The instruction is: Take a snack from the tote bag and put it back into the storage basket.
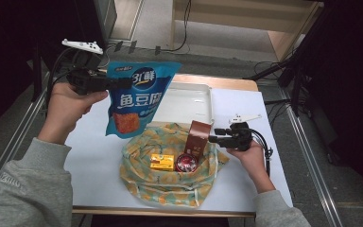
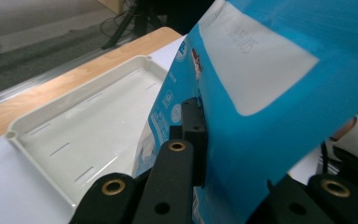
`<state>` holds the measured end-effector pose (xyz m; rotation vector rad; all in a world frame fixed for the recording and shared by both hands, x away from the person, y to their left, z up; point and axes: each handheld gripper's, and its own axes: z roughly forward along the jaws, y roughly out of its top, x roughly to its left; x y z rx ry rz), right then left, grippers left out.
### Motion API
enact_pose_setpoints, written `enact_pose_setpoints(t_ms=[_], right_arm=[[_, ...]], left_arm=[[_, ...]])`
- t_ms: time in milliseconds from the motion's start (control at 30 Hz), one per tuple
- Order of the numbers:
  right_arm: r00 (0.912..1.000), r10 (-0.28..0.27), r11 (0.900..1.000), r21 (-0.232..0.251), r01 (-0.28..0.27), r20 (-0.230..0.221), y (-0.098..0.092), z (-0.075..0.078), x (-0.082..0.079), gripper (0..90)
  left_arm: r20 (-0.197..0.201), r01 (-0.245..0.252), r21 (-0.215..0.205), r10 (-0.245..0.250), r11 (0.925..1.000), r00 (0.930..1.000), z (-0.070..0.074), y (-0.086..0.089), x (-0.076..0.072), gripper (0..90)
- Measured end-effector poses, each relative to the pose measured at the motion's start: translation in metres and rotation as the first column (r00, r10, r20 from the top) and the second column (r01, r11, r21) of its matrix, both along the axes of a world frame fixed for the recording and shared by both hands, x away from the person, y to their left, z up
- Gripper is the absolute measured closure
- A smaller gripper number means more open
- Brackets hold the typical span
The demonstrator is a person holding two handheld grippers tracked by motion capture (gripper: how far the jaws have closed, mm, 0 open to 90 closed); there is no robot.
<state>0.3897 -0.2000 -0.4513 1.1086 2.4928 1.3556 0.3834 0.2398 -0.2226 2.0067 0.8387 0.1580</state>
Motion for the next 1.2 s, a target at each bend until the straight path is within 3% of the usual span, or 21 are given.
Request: enact_pose_setpoints(t_ms=[533, 800, 1200], right_arm=[[1.0, 0.0, 1.0, 0.0, 0.0, -0.001, 0.0, 0.0, 0.0, 50.1], [1.0, -0.001, 1.0, -0.002, 0.001, -0.006, -0.001, 0.0, -0.001, 50.1], [1.0, 0.001, 1.0, -0.007, -0.001, -0.002, -0.003, 0.0, -0.004, 50.1]], left_arm=[[-0.026, -0.087, -0.017, 0.087, 0.996, 0.9959, -0.013, 0.012, 0.038, 90.0], [-0.029, -0.101, -0.002, 0.1, 0.9949, 0.9945, -0.019, 0.001, 0.059, 90.0], [-0.05, -0.098, -0.022, 0.097, 0.995, 0.994, -0.037, -0.018, 0.093, 90.0]])
